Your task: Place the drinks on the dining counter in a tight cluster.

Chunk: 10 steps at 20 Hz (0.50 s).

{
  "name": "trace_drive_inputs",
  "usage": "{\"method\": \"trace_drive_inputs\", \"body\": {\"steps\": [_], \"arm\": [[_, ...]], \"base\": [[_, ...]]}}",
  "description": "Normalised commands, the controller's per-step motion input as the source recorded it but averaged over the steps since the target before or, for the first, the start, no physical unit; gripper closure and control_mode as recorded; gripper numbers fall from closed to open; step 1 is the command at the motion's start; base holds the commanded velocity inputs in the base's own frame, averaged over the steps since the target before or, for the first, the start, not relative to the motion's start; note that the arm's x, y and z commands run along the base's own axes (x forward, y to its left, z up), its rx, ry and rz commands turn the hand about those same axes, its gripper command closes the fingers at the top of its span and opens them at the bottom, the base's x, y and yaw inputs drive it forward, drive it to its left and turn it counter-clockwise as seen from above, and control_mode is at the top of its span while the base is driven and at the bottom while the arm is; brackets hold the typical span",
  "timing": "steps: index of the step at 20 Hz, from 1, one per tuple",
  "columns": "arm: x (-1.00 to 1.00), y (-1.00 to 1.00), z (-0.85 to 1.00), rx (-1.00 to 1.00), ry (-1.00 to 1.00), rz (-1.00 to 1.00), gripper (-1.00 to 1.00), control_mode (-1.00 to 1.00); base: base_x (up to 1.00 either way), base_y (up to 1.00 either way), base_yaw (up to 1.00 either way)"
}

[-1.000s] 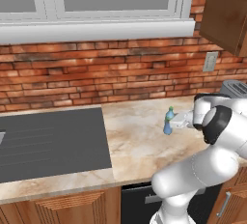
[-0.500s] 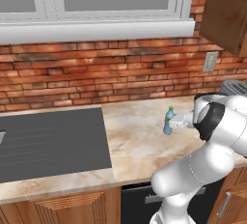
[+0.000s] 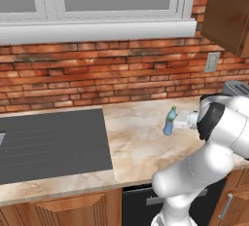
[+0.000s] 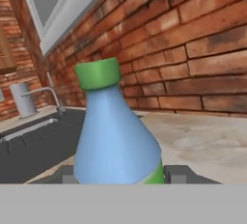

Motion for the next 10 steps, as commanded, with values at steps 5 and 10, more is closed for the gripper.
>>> {"method": "trace_drive_inputs", "body": {"steps": [5, 10], "arm": [[-0.42, 0.04, 0.49, 0.0, -0.04, 0.09, 1.0, -1.0], [-0.6, 0.11, 0.36, -0.08, -0.09, 0.02, 1.0, -1.0]], "base": [[0.0, 0.0, 0.0], [0.0, 0.0, 0.0]]}}
